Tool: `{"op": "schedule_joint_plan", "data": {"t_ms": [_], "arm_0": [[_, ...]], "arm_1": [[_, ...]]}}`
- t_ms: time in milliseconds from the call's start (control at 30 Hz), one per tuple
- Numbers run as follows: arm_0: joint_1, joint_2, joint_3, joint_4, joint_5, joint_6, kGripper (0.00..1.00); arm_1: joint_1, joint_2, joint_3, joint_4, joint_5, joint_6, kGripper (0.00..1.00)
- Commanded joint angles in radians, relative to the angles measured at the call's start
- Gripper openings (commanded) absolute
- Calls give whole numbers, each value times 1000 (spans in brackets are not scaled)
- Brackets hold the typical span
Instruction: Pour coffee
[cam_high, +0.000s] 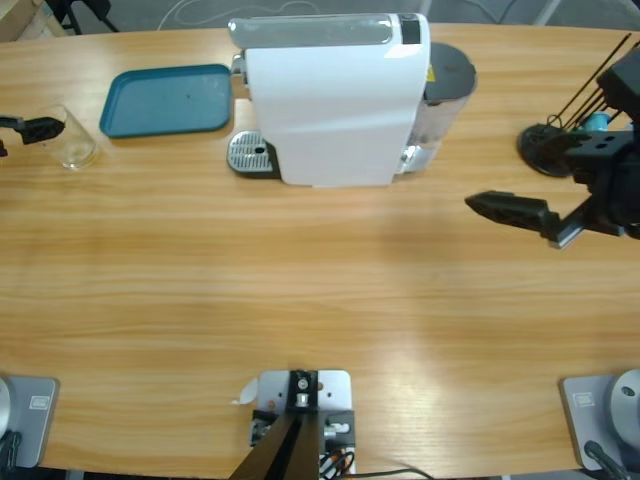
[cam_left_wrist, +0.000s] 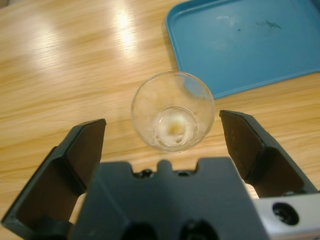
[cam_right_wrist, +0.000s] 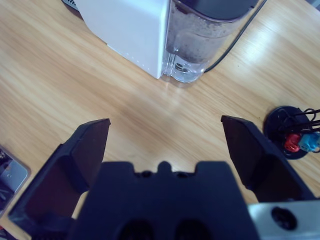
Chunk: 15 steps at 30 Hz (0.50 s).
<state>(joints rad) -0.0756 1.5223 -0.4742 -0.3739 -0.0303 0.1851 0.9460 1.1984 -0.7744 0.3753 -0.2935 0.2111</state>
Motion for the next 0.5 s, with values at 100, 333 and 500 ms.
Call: {"op": "schedule_joint_plan", "data": {"t_ms": [100,333,500], "arm_0": [[22,93,22,-51,-50,17,1000],[22,174,45,-122,-58,17,476],[24,199,65,-166,-99,35,241]], "arm_1": [[-24,42,34,-22,-1,11,1000],[-38,36,32,-23,2,11,1000],[-63,31,36,-31,9,11,1000]]}}
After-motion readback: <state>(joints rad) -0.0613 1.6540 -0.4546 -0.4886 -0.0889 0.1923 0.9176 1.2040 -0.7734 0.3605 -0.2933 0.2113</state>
